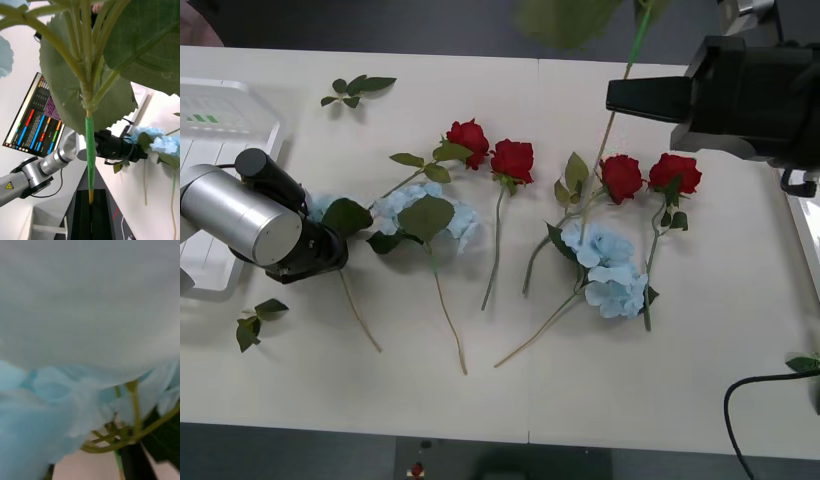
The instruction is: Put the red flowers into the right box and the blue flowers into the left box
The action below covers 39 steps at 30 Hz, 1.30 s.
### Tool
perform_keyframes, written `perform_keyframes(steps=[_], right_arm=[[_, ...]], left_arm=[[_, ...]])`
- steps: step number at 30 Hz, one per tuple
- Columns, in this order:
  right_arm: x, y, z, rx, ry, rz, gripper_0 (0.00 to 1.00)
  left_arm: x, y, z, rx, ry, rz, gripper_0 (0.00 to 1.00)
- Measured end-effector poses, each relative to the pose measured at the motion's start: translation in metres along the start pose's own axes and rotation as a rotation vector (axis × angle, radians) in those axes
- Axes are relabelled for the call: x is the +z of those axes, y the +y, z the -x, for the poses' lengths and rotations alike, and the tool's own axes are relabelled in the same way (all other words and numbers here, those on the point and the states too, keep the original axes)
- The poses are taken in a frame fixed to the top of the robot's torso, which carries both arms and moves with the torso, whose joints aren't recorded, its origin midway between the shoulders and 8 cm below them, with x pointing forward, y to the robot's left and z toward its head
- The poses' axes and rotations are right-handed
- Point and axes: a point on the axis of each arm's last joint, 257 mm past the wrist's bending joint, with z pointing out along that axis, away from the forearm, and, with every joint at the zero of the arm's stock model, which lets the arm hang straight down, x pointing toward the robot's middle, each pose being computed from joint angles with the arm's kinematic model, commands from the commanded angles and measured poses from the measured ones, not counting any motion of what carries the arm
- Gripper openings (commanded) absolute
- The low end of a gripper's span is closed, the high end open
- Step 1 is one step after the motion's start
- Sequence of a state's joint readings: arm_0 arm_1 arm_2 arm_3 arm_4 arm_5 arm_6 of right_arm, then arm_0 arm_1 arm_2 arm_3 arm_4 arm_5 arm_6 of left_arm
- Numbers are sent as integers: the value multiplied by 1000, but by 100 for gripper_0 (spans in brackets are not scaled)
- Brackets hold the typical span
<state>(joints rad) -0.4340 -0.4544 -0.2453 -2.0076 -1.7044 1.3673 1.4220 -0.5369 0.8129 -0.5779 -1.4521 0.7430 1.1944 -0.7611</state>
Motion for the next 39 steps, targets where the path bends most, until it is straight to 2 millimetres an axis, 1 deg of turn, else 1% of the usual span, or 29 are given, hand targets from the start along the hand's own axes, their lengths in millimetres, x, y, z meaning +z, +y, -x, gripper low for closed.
perform_keyframes(steps=[3,8,13,18,21,23,25,26,29,32,35,38,39], right_arm=[[12,13,1,-27,5,43,0],[29,31,-1,-172,10,105,0],[48,48,-8,-182,36,160,0],[68,59,-10,-185,33,189,0],[80,65,-11,-184,37,207,0],[87,68,-10,-178,31,217,0],[93,71,-10,-172,30,226,0],[96,71,-10,-170,30,229,0],[101,72,-10,-165,32,234,0],[103,71,-7,-161,35,233,0],[105,69,-4,-157,34,230,0],[109,67,0,-156,29,227,0],[111,68,3,-152,25,230,0]], left_arm=[[0,0,0,0,0,0,0],[0,2,2,4,-8,8,0],[0,2,2,4,-8,9,0],[-2,3,4,7,-12,10,0],[-16,11,11,35,-28,28,0],[-37,16,16,53,-32,37,0],[-64,21,29,53,-46,31,0],[-79,24,39,47,-63,28,0],[-122,38,77,12,-141,14,0],[-153,56,109,36,-210,19,0],[-169,73,132,80,-256,47,0],[-174,89,158,45,-294,65,0],[-174,98,169,26,-311,76,0]])
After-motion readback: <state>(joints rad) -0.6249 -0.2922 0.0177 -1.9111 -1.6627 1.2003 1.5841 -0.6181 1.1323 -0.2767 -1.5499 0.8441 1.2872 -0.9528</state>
